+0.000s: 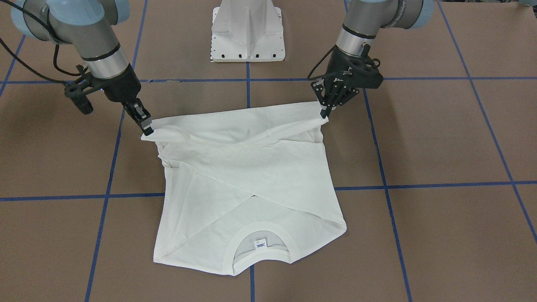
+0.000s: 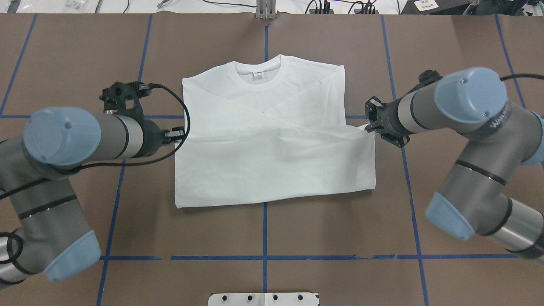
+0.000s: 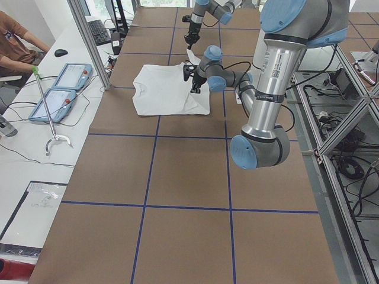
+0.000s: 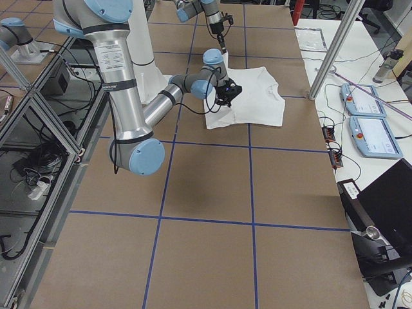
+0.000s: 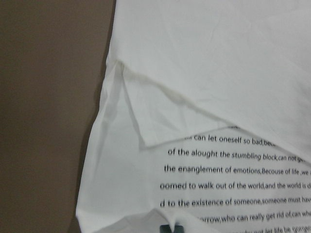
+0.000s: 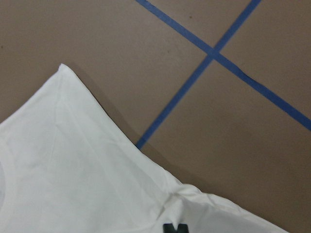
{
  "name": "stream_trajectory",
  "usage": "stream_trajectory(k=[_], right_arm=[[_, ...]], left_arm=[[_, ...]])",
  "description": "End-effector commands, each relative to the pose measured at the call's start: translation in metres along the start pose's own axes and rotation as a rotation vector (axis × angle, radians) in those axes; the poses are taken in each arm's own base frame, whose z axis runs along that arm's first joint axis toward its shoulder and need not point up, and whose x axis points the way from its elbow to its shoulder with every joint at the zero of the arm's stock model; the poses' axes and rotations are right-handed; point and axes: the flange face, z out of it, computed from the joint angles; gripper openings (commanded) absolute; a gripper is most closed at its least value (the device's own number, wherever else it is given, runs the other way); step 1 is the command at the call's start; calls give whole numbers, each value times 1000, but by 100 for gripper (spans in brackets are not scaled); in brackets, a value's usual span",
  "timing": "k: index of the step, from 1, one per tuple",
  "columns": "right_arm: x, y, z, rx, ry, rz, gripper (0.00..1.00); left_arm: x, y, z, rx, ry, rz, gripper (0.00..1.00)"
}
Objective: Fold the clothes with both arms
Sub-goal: 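Lift the hem with both grippers and fold it toward the collar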
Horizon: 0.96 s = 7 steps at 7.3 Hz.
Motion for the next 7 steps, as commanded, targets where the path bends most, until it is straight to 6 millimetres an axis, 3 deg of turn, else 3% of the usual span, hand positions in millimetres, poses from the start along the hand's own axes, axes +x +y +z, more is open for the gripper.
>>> stream_trajectory(k=[1,3,4,6,7], right_arm=[[-91,-47,47,67,44,-6,0],[-131,-63,83,102,98,-18,0],[-155,-61,96,104,107,-14,0],[-149,-84,126,112,102,-7,0],[-153,-108,115,120,94,19,0]], left_arm=[[9,-75,44,70,-55,-12,0],[-5,-107,111,113,-7,-21,0],[-12,-121,120,132,3,-28,0],[-26,-145,126,152,-29,-15,0],[-26,-163,117,174,-27,-20,0]])
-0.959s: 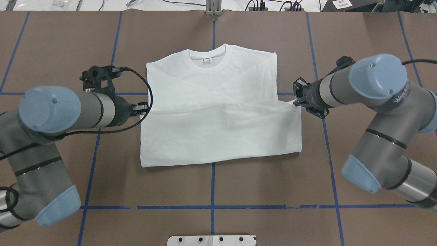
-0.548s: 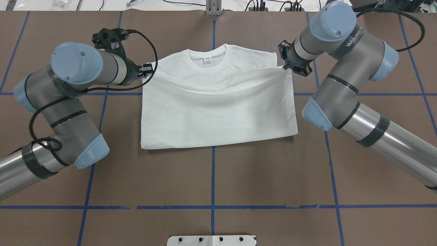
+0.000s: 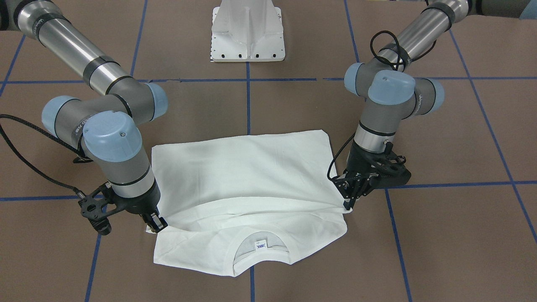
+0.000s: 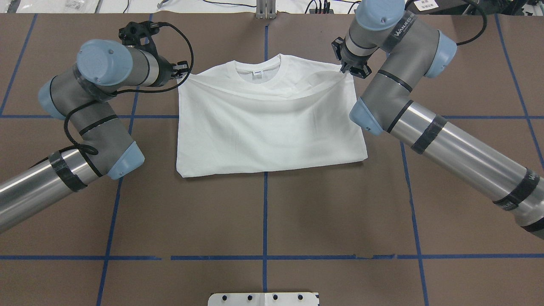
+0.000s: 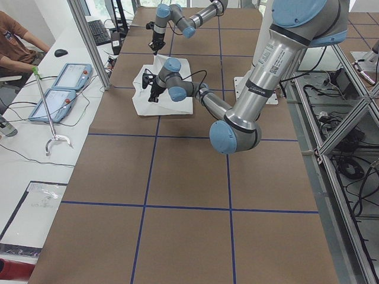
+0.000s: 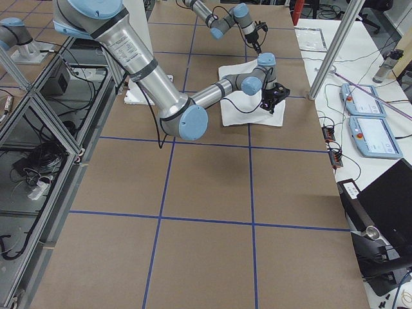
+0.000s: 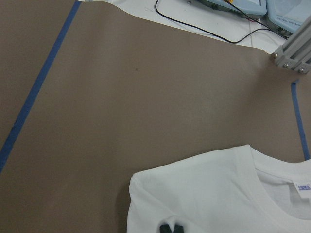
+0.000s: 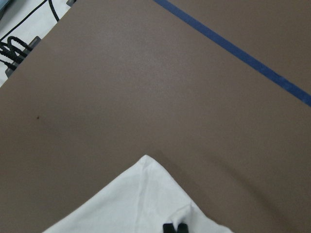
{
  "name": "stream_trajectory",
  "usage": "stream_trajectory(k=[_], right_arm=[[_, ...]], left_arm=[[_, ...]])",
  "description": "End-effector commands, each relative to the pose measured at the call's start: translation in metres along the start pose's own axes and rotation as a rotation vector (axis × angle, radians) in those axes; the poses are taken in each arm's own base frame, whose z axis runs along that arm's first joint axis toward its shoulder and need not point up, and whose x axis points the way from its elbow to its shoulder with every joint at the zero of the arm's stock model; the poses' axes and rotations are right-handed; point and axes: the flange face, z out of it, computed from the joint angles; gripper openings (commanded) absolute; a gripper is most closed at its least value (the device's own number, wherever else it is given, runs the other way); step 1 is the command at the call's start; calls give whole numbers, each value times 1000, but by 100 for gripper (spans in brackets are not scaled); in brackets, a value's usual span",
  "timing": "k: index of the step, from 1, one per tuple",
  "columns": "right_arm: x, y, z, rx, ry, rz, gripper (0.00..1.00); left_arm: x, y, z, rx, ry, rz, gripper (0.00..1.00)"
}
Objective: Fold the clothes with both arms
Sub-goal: 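Lift the hem with both grippers and fold it toward the collar, then release the hem at the collar and raise both grippers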
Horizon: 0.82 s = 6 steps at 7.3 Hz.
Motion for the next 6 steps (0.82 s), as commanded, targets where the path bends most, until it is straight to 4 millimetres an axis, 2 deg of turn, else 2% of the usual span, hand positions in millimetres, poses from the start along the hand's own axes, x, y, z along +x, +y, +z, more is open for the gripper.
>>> stream_trajectory(k=[1,2,3,4,6], right_arm=[[-2,-26,5,9,3,22,0],[1,-28,11,12,14,24,0],[-2,-25,10,11,11,20,0],[-12,-21,8,10,8,18,0],[-19,-16,8,8,6,15,0]], left_arm=[[-4,-22,2,21,-13,7,0],[-6,-22,14,16,-30,5,0],[-3,-23,16,20,-17,7,0],[-3,-22,19,18,-20,9,0],[-9,-21,28,19,-17,11,1]])
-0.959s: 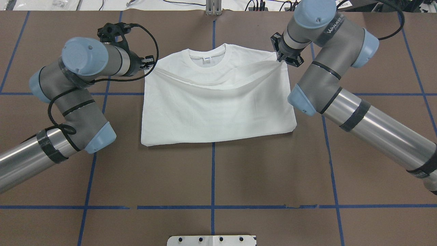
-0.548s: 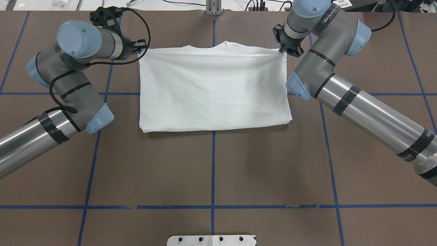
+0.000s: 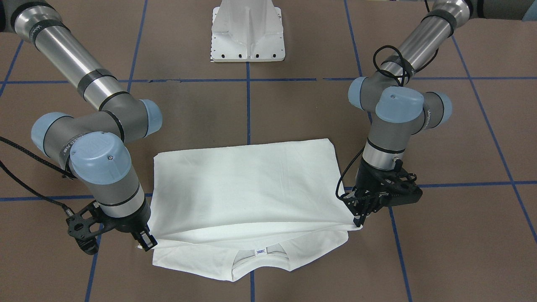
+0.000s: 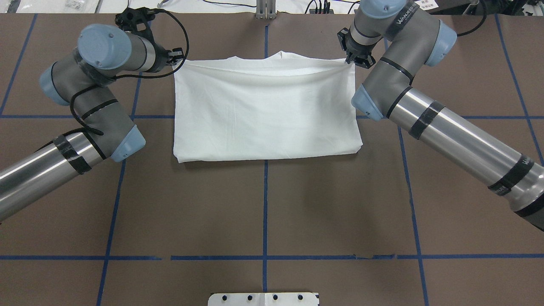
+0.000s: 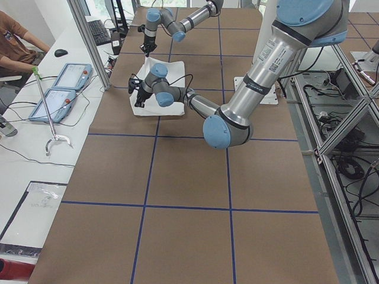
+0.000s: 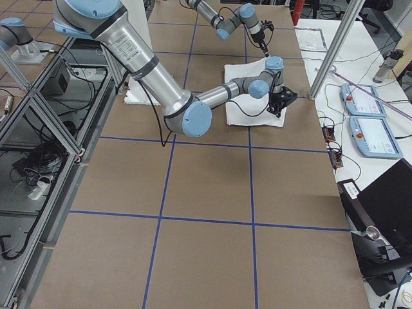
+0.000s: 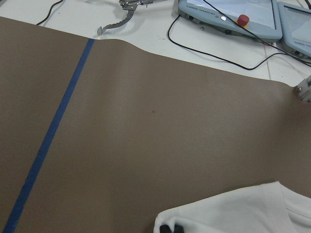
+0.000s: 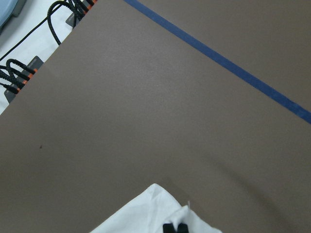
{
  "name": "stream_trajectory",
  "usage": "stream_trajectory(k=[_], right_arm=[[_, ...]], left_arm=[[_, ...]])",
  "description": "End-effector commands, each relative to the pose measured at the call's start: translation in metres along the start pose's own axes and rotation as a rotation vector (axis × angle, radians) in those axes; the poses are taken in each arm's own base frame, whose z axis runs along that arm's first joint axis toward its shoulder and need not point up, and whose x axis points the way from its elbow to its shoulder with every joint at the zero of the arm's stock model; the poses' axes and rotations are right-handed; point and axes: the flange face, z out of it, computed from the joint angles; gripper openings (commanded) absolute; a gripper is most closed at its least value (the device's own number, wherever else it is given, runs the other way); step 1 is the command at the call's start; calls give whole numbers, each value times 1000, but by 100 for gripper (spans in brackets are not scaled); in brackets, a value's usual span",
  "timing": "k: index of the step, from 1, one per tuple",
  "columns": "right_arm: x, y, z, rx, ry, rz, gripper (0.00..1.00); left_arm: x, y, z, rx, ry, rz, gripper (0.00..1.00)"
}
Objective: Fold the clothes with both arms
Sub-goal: 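Release the hem at the collar and raise both grippers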
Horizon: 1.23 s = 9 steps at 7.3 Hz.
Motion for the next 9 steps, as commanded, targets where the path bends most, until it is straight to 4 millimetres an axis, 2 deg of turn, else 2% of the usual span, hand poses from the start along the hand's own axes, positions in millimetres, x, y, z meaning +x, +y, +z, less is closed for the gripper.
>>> stream_trajectory(k=[1,2,3,4,5,6,7,8,9], right_arm=[[-3,0,1,2,-2,-1,0],[-4,-1,2,2,-37,-11,73],[-4,-3,1,2,-42,-3,80],[-6,-2,-5,-6,-55,3,84],[11,-3,-15,-16,-70,-3,85],[52,9,-31,-64,-96,18,86],[104,38,-41,-117,-103,63,88],[128,67,-41,-144,-96,78,91],[153,84,-39,-142,-88,111,93]], left_arm=[[-12,2,16,6,19,1,6],[-13,2,16,11,29,2,11],[-13,2,16,11,30,2,38],[-13,1,15,12,33,3,43],[-13,-1,14,14,36,3,44],[-14,0,13,19,49,4,46],[-15,0,12,21,56,3,46],[-16,1,13,20,55,3,46],[-16,1,13,20,55,3,46]])
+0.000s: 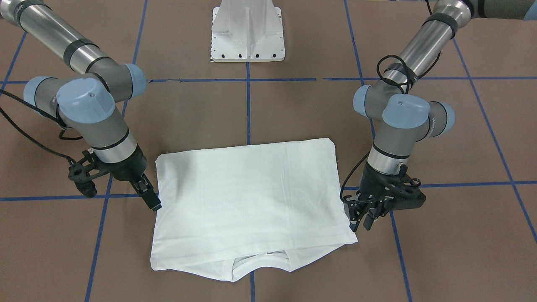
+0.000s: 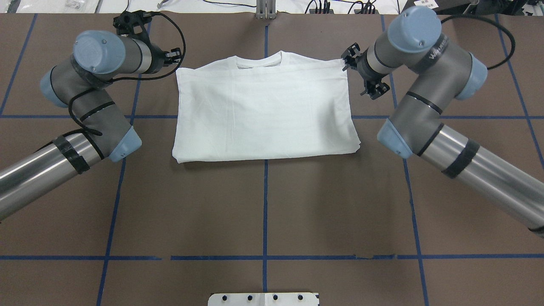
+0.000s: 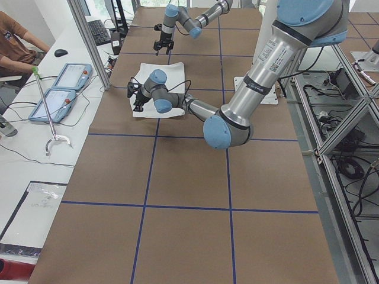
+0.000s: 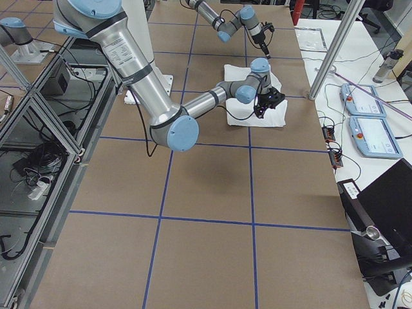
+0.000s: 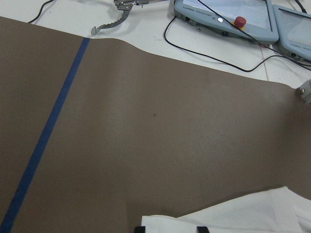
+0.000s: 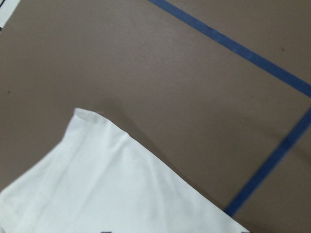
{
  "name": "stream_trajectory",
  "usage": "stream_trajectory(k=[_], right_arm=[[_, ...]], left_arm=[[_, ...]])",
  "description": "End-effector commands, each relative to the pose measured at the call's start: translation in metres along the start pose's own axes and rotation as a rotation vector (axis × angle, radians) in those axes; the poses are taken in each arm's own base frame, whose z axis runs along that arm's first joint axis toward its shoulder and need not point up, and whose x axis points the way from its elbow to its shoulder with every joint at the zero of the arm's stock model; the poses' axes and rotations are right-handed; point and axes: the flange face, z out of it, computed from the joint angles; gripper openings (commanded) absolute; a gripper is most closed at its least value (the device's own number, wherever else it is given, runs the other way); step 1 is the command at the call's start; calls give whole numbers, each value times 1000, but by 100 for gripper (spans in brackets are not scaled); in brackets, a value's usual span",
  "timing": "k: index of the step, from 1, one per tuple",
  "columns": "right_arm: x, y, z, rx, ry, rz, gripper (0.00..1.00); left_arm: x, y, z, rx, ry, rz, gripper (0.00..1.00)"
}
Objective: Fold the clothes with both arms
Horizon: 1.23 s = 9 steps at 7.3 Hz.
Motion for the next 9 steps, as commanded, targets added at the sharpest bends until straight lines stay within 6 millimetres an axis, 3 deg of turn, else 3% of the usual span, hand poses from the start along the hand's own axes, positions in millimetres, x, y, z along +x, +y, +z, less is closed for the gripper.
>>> stream_trajectory(k=[1,5,6,7,8,9], right_arm=[[56,39,4,14,0,24,93],[83,57,28,22,49,13,92],[93,59,33,31,60,6,87],[94,61,35,29,63,4,63],[94,61,34,29,61,4,1],[92,62,31,25,55,3,0]], left_arm=[[-2,0,0,0,0,0,46],[-2,2,1,-2,-1,0,46],[-5,1,1,-1,-5,-1,46],[-5,1,1,-1,-5,-1,46],[-3,2,0,-2,-1,0,46],[-3,1,0,-1,-2,0,46]])
